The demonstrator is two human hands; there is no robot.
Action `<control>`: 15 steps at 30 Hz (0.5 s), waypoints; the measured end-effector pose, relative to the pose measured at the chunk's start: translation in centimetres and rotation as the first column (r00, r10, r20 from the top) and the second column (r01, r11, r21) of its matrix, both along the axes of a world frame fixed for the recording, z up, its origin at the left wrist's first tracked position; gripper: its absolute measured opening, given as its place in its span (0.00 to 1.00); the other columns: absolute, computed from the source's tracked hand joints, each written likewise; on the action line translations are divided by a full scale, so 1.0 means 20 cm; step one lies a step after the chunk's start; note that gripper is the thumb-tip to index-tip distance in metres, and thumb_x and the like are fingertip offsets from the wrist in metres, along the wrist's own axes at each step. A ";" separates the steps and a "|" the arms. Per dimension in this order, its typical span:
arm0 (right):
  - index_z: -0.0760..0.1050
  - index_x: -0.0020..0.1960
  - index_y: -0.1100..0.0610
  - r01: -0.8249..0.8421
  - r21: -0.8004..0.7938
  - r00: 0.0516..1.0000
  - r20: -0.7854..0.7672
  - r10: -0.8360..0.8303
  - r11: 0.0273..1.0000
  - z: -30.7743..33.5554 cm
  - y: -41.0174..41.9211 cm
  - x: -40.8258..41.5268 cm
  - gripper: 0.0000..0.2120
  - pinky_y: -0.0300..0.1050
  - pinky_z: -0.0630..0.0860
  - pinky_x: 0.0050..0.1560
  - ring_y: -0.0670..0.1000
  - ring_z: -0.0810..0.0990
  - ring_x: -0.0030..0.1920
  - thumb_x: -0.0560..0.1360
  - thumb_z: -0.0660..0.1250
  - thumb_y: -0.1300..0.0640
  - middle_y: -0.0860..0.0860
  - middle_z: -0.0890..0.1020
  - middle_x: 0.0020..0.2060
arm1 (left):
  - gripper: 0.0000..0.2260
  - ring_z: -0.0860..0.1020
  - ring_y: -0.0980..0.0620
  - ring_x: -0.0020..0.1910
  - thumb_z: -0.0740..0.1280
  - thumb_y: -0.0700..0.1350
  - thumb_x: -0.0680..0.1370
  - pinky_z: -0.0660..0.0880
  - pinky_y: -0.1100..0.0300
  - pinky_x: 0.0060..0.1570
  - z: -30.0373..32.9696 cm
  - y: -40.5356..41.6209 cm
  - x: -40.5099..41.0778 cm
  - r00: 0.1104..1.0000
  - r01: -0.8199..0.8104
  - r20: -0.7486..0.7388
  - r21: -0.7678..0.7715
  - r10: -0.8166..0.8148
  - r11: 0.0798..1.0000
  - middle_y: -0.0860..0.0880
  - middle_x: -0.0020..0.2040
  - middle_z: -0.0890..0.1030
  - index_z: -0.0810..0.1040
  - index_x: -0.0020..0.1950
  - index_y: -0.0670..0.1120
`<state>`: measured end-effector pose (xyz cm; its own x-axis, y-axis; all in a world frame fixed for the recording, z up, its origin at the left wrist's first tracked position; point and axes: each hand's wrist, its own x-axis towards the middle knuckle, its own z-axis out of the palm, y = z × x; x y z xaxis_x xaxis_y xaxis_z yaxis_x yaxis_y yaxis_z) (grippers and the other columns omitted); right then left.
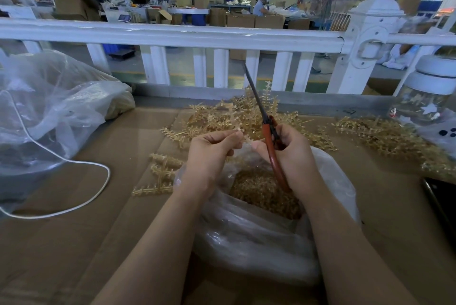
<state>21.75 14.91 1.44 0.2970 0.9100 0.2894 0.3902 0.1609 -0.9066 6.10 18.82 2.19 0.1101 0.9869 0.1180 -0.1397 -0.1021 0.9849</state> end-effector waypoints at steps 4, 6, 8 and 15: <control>0.76 0.49 0.50 -0.031 -0.016 0.998 -0.054 0.030 0.999 0.02 0.00 -0.04 0.13 0.59 0.82 0.52 0.56 0.84 0.47 0.71 0.79 0.55 0.56 0.85 0.46 | 0.04 0.79 0.63 0.33 0.73 0.41 0.75 0.74 0.70 0.35 0.00 -0.02 0.00 0.995 0.043 -0.094 0.081 -0.036 0.996 0.53 0.35 0.85 0.86 0.42 0.47; 0.76 0.50 0.52 -0.036 -0.016 0.997 -0.062 0.035 0.999 0.03 -0.01 -0.05 0.13 0.61 0.81 0.53 0.58 0.84 0.47 0.72 0.78 0.57 0.57 0.85 0.47 | 0.05 0.79 0.63 0.32 0.73 0.43 0.76 0.73 0.69 0.33 0.00 -0.03 0.00 0.986 0.038 -0.166 0.122 -0.017 0.992 0.53 0.34 0.84 0.86 0.39 0.49; 0.76 0.50 0.52 -0.036 -0.007 0.996 -0.080 0.036 0.999 0.03 -0.02 -0.05 0.12 0.63 0.80 0.54 0.59 0.84 0.48 0.72 0.78 0.58 0.58 0.84 0.47 | 0.07 0.77 0.60 0.31 0.74 0.46 0.75 0.74 0.64 0.33 0.00 -0.03 0.01 0.969 -0.071 -0.221 0.189 0.113 0.979 0.52 0.31 0.82 0.84 0.36 0.49; 0.76 0.49 0.50 -0.068 0.002 0.992 -0.108 0.068 0.998 0.05 -0.03 -0.03 0.12 0.61 0.81 0.55 0.56 0.85 0.47 0.73 0.77 0.60 0.53 0.85 0.45 | 0.19 0.72 0.55 0.66 0.68 0.58 0.74 0.67 0.45 0.69 0.00 0.02 -0.04 0.909 0.012 -0.399 0.315 0.121 0.949 0.54 0.65 0.76 0.75 0.63 0.56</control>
